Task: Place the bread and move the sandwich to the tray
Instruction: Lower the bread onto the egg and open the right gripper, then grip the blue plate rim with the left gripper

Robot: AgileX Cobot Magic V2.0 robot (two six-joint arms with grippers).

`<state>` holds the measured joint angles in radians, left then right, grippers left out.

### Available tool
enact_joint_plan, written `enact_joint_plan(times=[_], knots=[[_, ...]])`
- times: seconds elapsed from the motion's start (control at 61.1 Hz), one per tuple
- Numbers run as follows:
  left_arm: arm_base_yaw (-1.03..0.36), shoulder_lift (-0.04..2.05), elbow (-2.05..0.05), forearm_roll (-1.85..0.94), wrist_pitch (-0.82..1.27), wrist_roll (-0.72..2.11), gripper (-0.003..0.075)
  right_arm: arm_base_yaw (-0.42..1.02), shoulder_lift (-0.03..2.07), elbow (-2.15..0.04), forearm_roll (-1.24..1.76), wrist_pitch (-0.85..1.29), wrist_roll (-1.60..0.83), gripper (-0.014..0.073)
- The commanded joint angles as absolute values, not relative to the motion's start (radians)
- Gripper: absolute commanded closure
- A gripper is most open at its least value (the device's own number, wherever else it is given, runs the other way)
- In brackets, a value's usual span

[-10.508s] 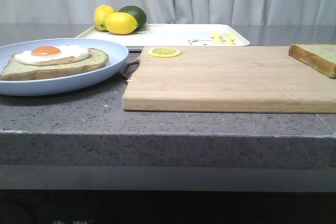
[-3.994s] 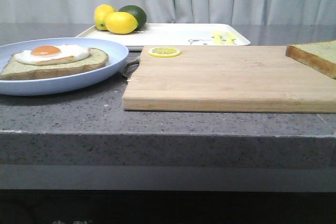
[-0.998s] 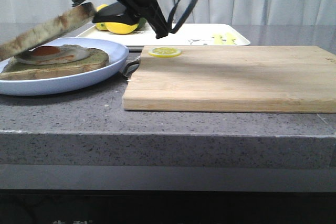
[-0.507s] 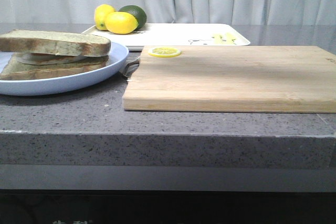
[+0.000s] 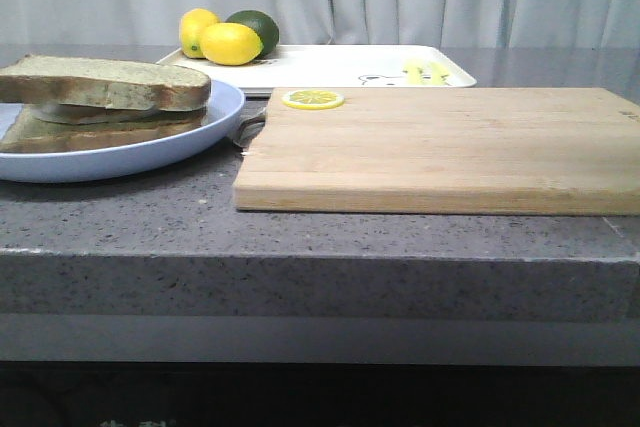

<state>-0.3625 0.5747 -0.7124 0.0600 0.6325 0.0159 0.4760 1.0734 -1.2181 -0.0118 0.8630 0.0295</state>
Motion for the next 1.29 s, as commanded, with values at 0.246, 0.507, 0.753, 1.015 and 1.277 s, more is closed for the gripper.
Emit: enact_joint_plan(times=[0.246, 0.507, 0.753, 1.015, 1.277], knots=[[-0.371, 0.581, -0.740, 0.029, 0.571, 0.015, 0.0207, 0.472, 0.708, -0.968, -0.042, 0.795, 0.036, 0.0117], [-0.301, 0.760, -0.872, 0.039, 0.855, 0.000, 0.0207, 0.472, 0.611, -0.881, -0.072, 0.789, 0.036, 0.0117], [-0.078, 1.018, -1.002, -0.050, 0.964, 0.042, 0.0207, 0.472, 0.613, -0.876, -0.072, 0.788, 0.036, 0.0117], [0.190, 1.217, -1.075, -0.494, 0.996, 0.323, 0.0207, 0.472, 0.613, -0.876, -0.072, 0.788, 0.036, 0.0117], [0.253, 1.381, -1.113, -0.632, 1.005, 0.371, 0.0224, 0.472, 0.613, -0.876, -0.072, 0.788, 0.036, 0.0117]])
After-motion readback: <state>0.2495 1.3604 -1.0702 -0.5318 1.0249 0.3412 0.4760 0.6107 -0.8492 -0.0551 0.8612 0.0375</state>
